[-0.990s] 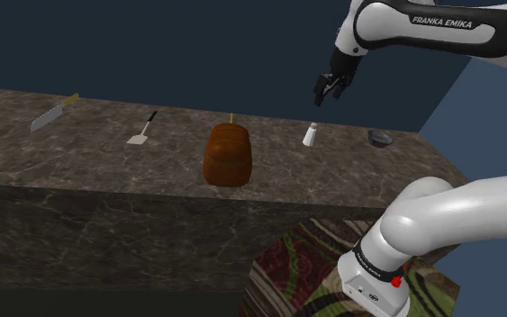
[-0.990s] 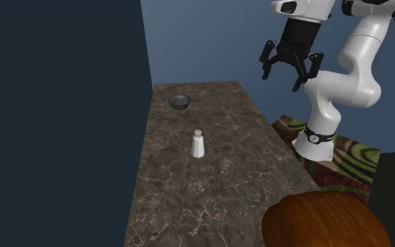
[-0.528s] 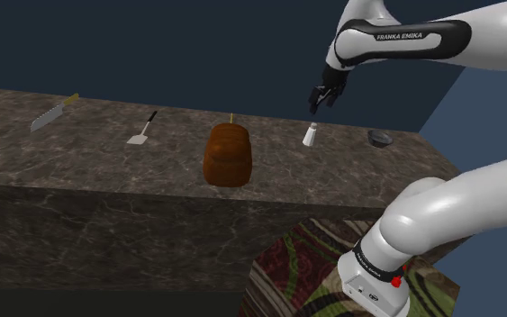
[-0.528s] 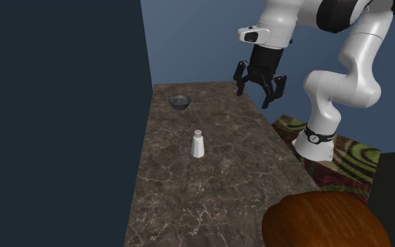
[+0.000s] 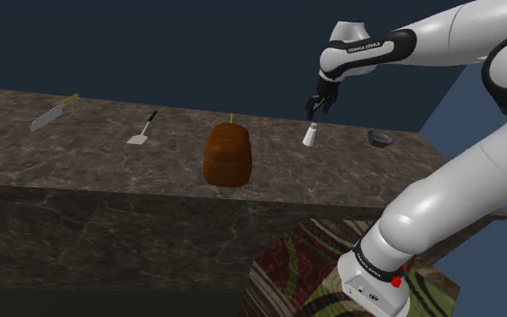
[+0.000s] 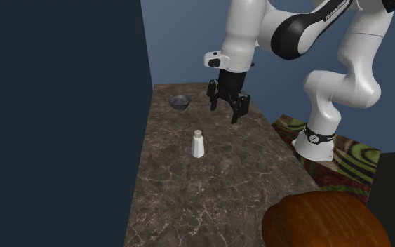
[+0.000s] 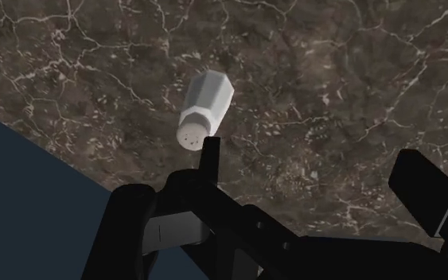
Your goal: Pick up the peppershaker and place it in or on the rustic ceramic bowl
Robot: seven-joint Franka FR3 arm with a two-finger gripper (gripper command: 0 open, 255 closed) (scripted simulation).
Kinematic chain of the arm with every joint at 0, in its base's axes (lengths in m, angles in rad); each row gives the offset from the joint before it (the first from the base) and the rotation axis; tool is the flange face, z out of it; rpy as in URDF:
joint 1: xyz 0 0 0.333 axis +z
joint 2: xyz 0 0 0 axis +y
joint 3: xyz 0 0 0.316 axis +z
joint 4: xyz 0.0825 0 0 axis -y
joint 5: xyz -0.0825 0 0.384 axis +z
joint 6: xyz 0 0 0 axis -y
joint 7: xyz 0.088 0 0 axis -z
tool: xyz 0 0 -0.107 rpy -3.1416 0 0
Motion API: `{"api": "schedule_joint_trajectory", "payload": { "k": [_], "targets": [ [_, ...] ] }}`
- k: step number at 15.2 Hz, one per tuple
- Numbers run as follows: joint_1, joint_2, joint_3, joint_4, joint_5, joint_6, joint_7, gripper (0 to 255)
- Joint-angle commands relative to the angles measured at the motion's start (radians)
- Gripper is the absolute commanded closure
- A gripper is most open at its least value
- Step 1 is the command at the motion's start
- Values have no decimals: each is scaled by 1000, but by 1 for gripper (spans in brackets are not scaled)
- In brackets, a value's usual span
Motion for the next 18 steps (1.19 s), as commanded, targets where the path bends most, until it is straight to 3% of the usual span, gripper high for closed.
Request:
{"api": "schedule_joint_trajectory", "payload": {
  "k": [1,7,18],
  "targets": [
    [-4,82,-26,29,20,44,-36,0],
    [-34,314,-73,149,111,124,-154,0],
    [-50,392,-70,123,148,221,-183,0]
  ]
}}
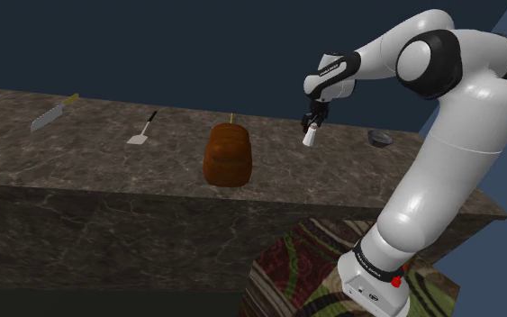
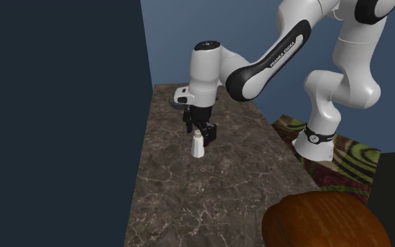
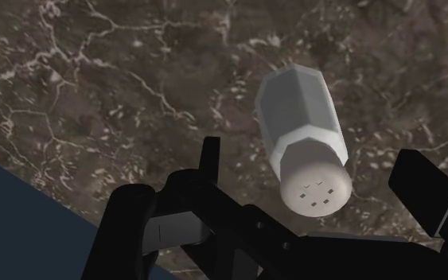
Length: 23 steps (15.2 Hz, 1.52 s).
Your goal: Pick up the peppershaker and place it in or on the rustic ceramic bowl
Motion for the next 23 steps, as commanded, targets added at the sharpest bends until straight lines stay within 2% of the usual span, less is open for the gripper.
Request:
{"api": "schedule_joint_trajectory", "payload": {
  "k": [1,5,6,15,23],
  "targets": [
    [0,1,0,-1,1,3,0,0],
    [0,1,0,-1,1,2,0,0],
    [0,1,0,-1,1,2,0,255],
    [0,1,0,-1,1,3,0,255],
    [7,-58,-4,45,-27,-98,13,255]
  ]
}}
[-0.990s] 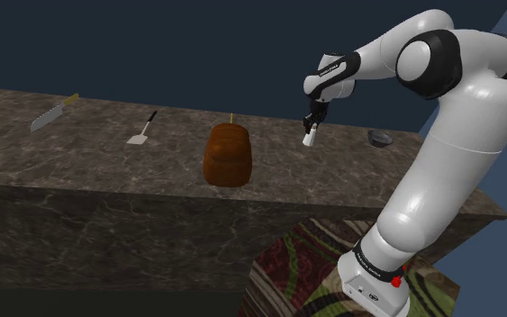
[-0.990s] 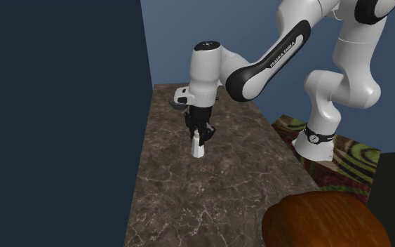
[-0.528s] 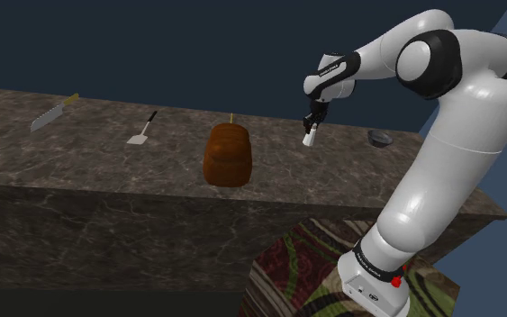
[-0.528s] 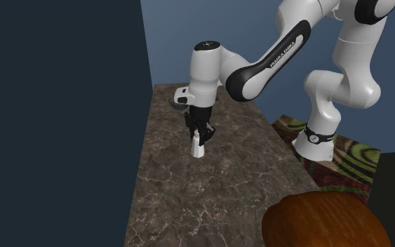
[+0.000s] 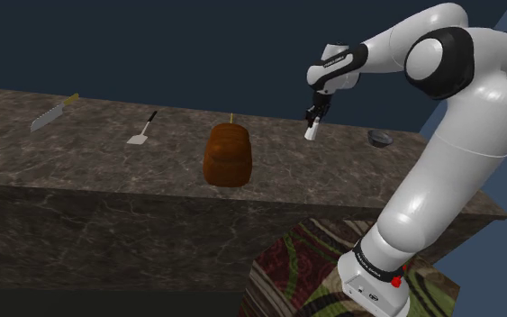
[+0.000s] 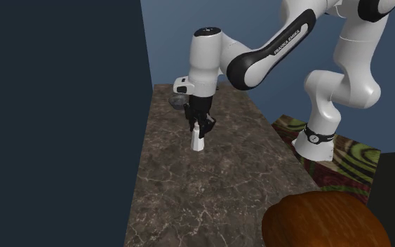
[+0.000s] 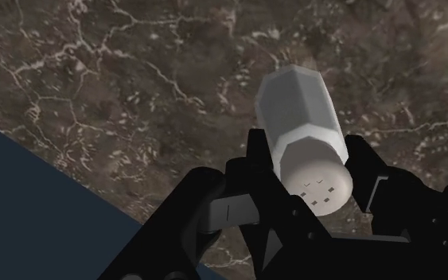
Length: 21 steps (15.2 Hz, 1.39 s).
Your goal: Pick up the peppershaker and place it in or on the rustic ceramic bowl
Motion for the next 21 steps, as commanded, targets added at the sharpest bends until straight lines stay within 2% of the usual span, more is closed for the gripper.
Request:
{"api": "schedule_joint_trajectory", "payload": {
  "k": [1,21],
  "targets": [
    [3,-17,0,15,-8,-31,6,255],
    [12,-102,2,195,-39,-289,13,255]
  ]
}}
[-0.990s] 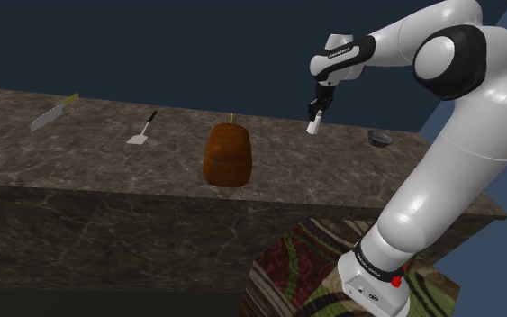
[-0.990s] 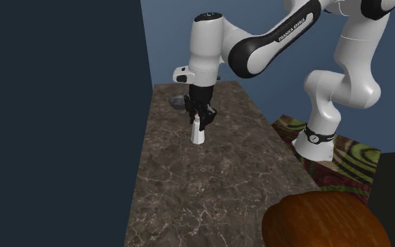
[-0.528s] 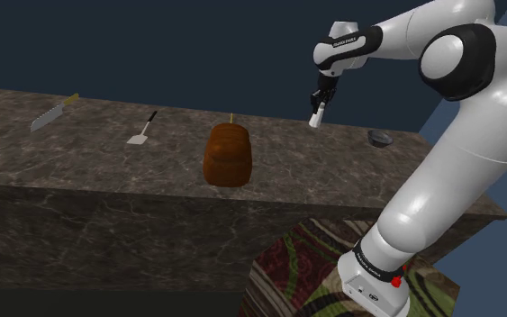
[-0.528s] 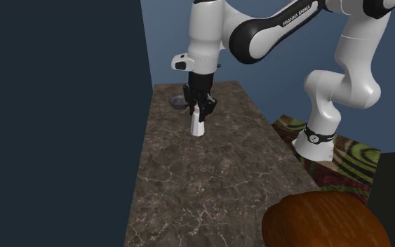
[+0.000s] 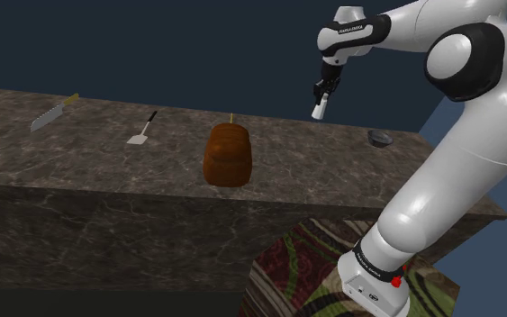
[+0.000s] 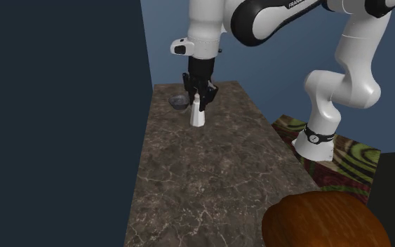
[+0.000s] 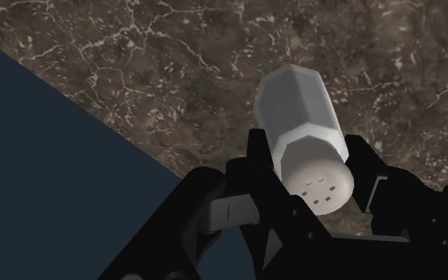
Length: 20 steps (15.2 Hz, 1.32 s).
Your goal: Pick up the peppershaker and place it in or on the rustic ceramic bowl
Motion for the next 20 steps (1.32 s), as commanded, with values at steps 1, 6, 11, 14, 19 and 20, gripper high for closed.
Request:
{"api": "schedule_joint_trajectory", "payload": {
  "k": [1,6,11,14,19,20],
  "targets": [
    [1,-4,1,22,-1,-26,0,255],
    [-22,-11,-21,52,0,-59,-48,255],
    [-81,-1,-80,70,14,-59,-171,255],
    [-119,19,-116,95,31,-62,-249,255],
    [-190,76,-173,162,78,-74,-388,255],
    [-206,91,-184,179,90,-78,-416,255]
  ]
}}
